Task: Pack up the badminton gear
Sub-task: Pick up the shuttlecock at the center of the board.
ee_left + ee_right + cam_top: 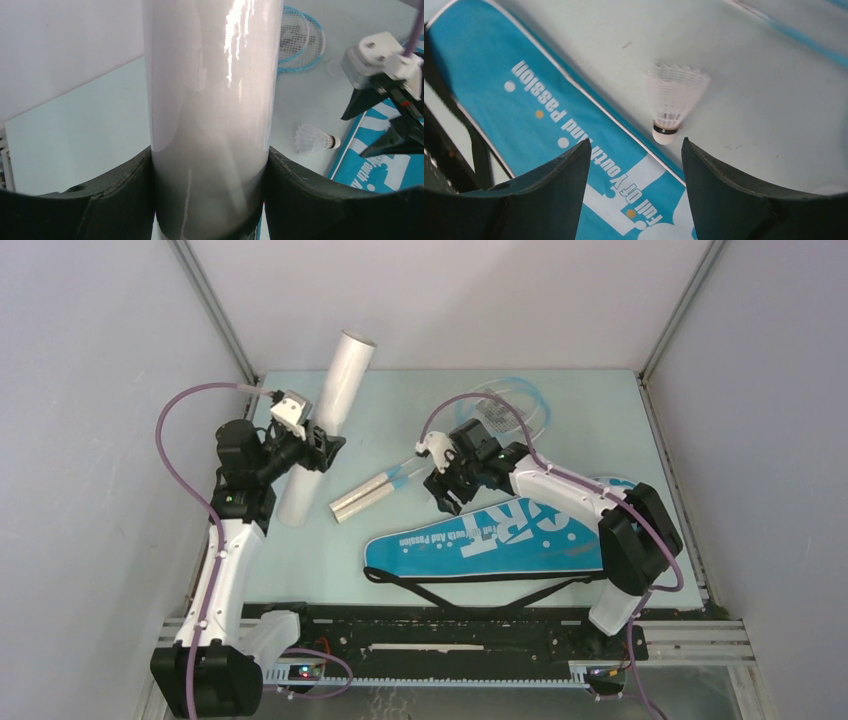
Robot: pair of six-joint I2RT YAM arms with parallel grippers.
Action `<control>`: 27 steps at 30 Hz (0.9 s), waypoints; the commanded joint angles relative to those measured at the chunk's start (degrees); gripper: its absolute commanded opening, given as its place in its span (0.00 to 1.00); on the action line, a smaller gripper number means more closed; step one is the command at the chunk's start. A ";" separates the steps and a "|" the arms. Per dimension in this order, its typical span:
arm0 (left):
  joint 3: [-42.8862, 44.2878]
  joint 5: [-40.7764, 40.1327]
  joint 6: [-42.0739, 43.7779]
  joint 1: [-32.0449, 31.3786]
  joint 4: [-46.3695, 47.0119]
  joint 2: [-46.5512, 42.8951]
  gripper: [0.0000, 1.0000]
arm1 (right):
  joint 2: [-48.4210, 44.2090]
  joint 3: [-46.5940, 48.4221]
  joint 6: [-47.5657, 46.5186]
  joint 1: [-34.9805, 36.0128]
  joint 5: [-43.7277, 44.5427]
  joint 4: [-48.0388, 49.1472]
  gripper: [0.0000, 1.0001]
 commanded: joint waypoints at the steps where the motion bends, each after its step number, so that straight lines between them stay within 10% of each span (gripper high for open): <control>1: 1.16 -3.28 -2.13 -0.26 2.58 -1.43 0.24 | 1.36 6.40 -15.23 1.12 -4.14 -7.03 0.75; 27: 1.17 -4.26 -0.78 1.18 1.57 -1.70 0.24 | 30.26 43.14 -37.64 -3.44 -7.21 -35.14 0.74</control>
